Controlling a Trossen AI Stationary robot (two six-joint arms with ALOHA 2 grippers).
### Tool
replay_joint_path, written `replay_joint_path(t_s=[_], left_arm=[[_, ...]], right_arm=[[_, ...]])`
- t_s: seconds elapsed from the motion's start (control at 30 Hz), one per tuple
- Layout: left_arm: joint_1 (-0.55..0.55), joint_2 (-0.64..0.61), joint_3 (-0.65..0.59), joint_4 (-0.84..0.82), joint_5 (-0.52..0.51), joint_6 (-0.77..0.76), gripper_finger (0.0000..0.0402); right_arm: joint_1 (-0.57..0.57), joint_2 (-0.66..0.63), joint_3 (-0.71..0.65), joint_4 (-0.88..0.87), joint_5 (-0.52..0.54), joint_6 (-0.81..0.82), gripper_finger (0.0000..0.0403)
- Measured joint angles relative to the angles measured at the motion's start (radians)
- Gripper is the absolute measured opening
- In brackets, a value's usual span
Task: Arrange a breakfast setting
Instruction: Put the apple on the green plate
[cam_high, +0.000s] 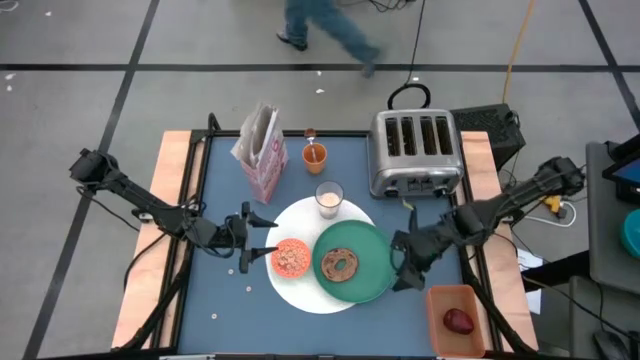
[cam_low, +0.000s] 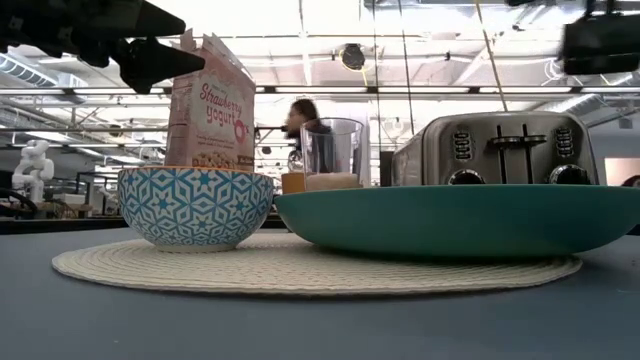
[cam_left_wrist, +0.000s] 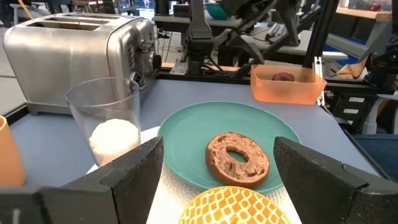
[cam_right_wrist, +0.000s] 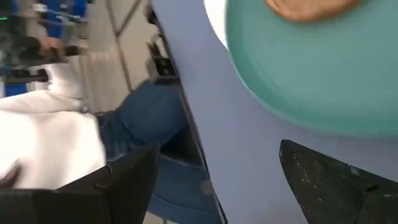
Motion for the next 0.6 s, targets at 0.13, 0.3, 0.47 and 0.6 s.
replay_joint_path(t_s=[0.13, 0.3, 0.47, 0.6], left_arm=[[0.0, 0.0, 0.0, -0.001, 0.0, -0.019, 0.0308], [0.0, 0.0, 0.0, -0.001, 0.0, -0.02, 0.0308], [0.0, 0.0, 0.0, -0.001, 0.0, -0.023, 0.0308], [0.0, 0.0, 0.0, 0.0, 0.0, -0.029, 0.0308]], right_arm=[[0.111, -0.014, 0.005, -0.067, 0.047, 0.136, 0.0324], [0.218, -0.01, 0.101, -0.26, 0.137, 0.234, 0.0324], [0.302, 0.003, 0.234, -0.531, 0.268, 0.296, 0.0324], [0.366, 0.055, 0.299, -0.679, 0.291, 0.367, 0.0324]])
